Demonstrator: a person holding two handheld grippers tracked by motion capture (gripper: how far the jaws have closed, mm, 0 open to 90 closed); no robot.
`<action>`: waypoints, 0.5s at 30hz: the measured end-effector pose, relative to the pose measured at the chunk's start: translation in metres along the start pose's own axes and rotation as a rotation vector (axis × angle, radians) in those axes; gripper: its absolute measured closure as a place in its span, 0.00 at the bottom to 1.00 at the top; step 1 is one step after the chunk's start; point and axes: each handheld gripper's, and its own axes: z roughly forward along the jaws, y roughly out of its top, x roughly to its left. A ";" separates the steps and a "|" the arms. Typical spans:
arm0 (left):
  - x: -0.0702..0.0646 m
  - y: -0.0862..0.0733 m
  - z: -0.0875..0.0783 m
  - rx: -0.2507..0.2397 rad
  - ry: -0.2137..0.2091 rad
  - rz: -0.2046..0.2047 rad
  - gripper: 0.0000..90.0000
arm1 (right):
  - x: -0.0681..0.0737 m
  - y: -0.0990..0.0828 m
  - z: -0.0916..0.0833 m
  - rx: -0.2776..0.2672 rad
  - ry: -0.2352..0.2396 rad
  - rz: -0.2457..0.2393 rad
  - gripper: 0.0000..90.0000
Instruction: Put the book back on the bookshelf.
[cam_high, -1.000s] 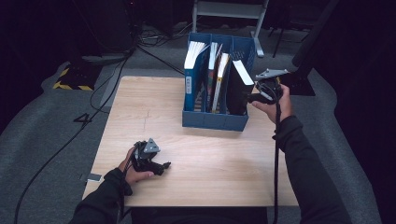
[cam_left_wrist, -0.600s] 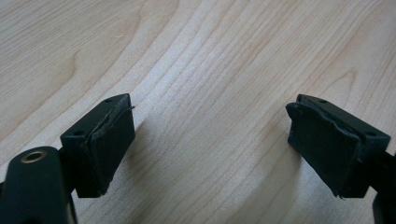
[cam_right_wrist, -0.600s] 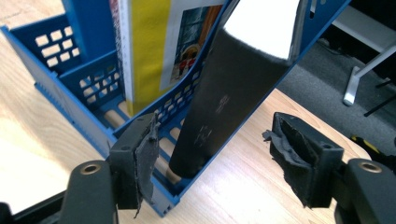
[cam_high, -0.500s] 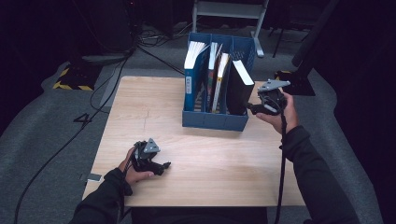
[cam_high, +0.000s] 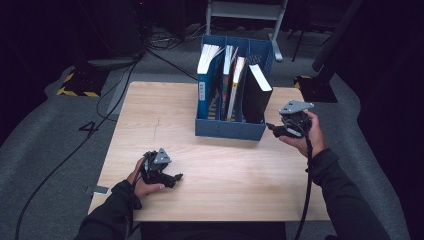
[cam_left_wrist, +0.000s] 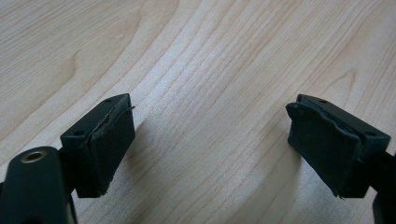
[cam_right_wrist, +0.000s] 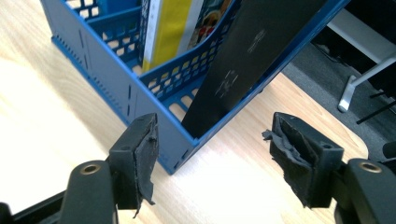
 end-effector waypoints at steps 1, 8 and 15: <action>0.000 0.000 0.000 0.000 0.000 0.000 0.16 | 0.001 -0.002 -0.001 0.002 0.003 -0.004 0.37; 0.000 0.000 0.000 0.000 0.000 0.000 0.16 | 0.006 -0.021 -0.004 0.002 0.009 -0.016 0.37; 0.000 0.000 0.000 0.000 0.000 0.000 0.16 | 0.010 -0.042 -0.007 0.016 0.015 -0.022 0.37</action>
